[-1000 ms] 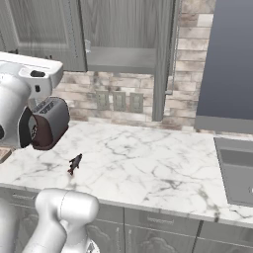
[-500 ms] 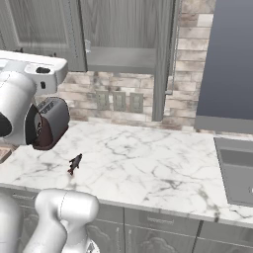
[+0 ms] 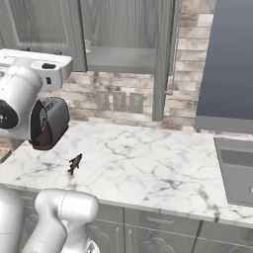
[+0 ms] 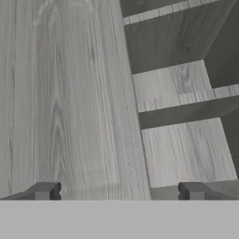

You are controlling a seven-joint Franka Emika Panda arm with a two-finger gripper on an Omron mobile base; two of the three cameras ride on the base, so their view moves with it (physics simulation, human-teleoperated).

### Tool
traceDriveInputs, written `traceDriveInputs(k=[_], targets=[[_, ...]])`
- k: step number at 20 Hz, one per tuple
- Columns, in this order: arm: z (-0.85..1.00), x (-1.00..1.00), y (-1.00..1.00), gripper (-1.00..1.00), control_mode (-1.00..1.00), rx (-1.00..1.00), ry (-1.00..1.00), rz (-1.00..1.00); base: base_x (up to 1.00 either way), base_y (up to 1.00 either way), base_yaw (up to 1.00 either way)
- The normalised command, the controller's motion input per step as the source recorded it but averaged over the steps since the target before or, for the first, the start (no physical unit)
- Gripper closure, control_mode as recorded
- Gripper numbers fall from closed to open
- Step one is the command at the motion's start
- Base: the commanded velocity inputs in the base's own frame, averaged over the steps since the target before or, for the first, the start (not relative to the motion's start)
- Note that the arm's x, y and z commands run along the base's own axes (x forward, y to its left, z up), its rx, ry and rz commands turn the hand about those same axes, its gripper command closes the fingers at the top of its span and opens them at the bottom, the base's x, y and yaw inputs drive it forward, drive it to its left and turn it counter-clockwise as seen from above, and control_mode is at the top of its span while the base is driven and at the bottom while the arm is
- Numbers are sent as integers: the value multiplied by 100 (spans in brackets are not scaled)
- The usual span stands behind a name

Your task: Retrieve the tupperware from the cabinet, then place the raw meat into the tupperware to avoid contamination.

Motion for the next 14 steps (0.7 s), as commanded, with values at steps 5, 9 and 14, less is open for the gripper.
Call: traceDriveInputs(k=[5, 9, 14], targets=[[0, 40, -3, -100, -100, 0, 2, -1, 0, 0, 0], [-4, 52, 0, -100, -100, 0, 3, 0, 0, 0, 0], [-6, 52, 0, -100, -100, 0, 4, 0, 0, 0, 0]])
